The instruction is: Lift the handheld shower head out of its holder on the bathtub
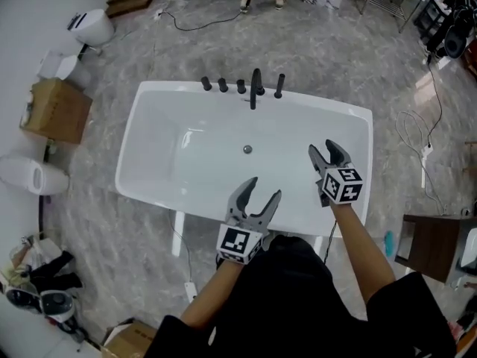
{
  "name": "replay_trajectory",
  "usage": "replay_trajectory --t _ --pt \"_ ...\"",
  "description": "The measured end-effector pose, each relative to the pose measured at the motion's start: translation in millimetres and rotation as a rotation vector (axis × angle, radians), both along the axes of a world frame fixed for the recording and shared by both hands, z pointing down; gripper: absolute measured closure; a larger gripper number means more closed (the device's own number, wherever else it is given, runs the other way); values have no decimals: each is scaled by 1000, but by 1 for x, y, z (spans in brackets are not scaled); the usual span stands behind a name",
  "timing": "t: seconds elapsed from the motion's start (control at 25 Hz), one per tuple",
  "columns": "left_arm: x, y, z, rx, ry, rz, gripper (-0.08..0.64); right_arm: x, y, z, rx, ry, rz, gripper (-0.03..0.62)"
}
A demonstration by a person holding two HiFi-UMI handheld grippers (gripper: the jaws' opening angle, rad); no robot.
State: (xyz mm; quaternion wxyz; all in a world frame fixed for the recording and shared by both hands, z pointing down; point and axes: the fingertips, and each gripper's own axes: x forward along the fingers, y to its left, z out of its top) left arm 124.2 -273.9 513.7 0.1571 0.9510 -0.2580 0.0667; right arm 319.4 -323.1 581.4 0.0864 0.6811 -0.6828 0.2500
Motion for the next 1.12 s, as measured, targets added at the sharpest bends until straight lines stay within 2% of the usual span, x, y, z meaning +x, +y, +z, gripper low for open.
replay_trajectory --t 0.36,0.68,0.88,1.04,1.12 --pt "-2 -52 6 -17 38 -27 318 7 -85 53 -73 12 -23 379" --pt "-6 -78 37 -43 37 -68 316 23 -149 98 -104 -34 34 373" --pt "-3 -94 47 -43 35 -65 316 33 -188 127 -128 3 12 368" --pt "0 -107 61 -48 29 -57 316 36 -209 153 -149 -65 19 368" --pt "-1 -117 67 -51 23 -63 316 34 -222 162 -160 -67 0 368"
